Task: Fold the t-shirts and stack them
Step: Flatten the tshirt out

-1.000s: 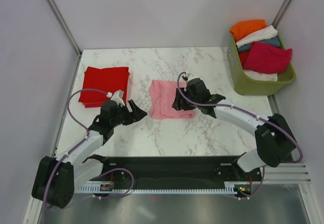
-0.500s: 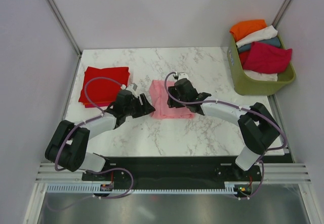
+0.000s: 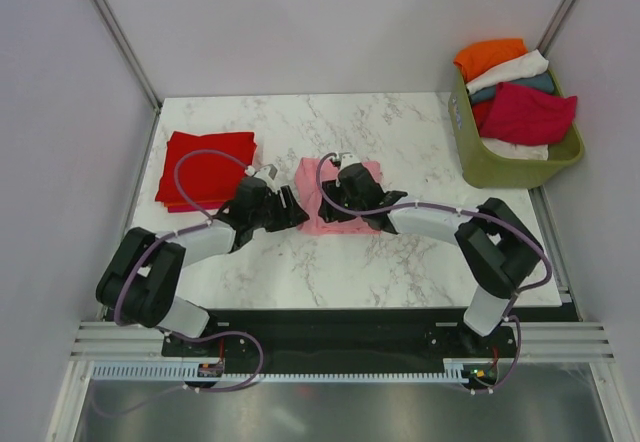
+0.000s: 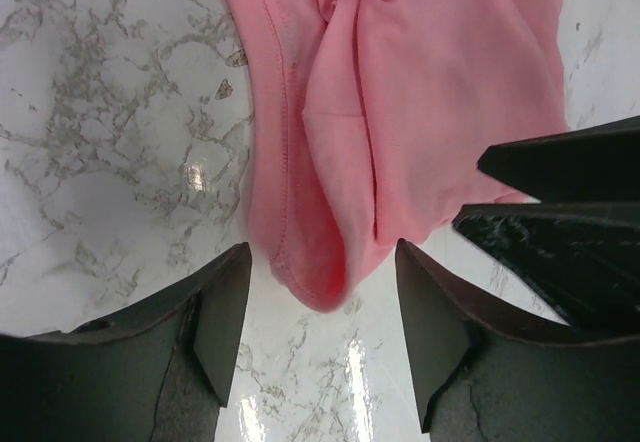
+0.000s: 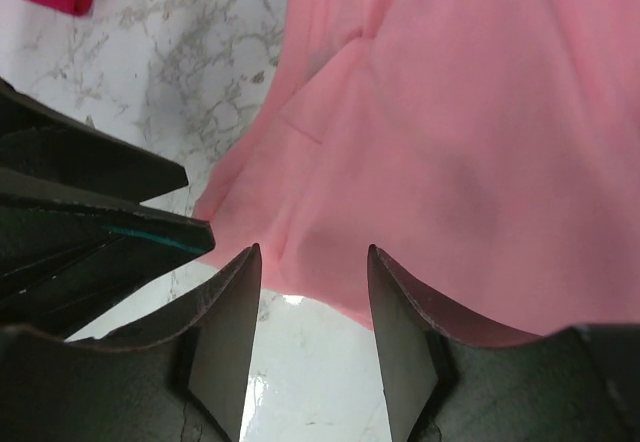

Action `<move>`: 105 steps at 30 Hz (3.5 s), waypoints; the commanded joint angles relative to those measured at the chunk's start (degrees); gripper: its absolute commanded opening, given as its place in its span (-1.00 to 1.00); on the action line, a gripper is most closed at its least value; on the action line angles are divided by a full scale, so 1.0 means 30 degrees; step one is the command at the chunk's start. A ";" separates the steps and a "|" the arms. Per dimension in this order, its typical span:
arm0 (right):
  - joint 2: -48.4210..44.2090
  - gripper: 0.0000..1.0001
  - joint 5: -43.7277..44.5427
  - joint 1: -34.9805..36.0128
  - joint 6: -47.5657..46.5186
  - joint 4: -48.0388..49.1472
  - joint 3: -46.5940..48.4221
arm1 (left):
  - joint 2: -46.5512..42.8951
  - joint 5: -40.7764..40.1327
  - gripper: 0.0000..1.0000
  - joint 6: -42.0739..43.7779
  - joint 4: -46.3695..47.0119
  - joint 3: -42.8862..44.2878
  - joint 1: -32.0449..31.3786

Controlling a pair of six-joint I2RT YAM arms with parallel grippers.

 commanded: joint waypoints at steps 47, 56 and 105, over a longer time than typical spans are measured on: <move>-0.8655 -0.27 1.4306 -0.3583 0.6238 -0.1738 -0.6091 | -0.8610 -0.6417 -0.95 -0.0355 -0.2520 -0.2739 -0.0062; -0.5786 -0.22 0.8533 -0.3554 0.2749 0.1108 -0.4804 | -1.0462 -0.5476 -0.20 -0.0185 -0.3488 -0.2602 -0.0062; 0.4764 0.12 0.7534 -0.5839 0.0609 -0.1619 0.4809 | 1.4029 -0.2341 0.52 0.4094 -0.8441 2.1104 0.0260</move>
